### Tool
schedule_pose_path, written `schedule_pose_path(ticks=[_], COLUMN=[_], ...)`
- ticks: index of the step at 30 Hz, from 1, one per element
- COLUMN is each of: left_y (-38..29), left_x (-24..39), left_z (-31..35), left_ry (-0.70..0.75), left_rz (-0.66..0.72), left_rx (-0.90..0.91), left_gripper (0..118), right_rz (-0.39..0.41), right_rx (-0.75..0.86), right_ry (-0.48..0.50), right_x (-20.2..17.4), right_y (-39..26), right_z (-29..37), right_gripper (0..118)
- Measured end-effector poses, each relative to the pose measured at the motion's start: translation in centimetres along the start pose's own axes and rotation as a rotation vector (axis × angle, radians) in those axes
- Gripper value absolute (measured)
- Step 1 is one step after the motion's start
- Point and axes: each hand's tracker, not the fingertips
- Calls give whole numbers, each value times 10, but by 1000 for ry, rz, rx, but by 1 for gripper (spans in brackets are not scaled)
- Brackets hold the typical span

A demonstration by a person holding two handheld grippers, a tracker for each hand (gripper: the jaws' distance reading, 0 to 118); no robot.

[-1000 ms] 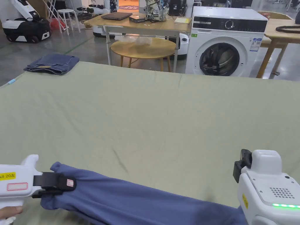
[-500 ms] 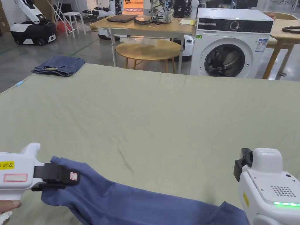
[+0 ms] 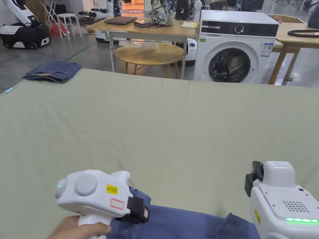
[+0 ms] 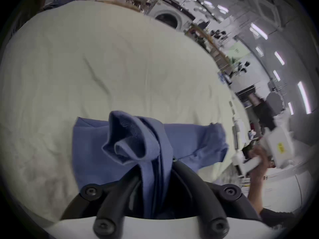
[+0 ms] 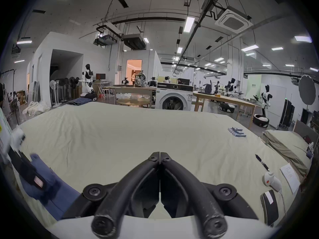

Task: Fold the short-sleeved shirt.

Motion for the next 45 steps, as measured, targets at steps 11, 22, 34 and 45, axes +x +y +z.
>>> schedule_pose_path(ticks=[11, 22, 34, 45], left_y=[-4, -1, -12, -43], left_x=[13, 28, -1, 4], left_z=[-49, 39, -9, -82], left_ry=[64, -144, -98, -276], left_rz=[23, 14, 34, 155], left_rx=[-63, 44, 43, -66], left_gripper=[20, 41, 7, 2], right_rz=[6, 6, -7, -2], right_rx=[-14, -6, -18, -41], right_ry=[-18, -20, -21, -25], right_x=[7, 10, 15, 19], right_y=[-4, -2, -8, -15], right_z=[4, 9, 8, 7], right_gripper=[0, 0, 0, 0])
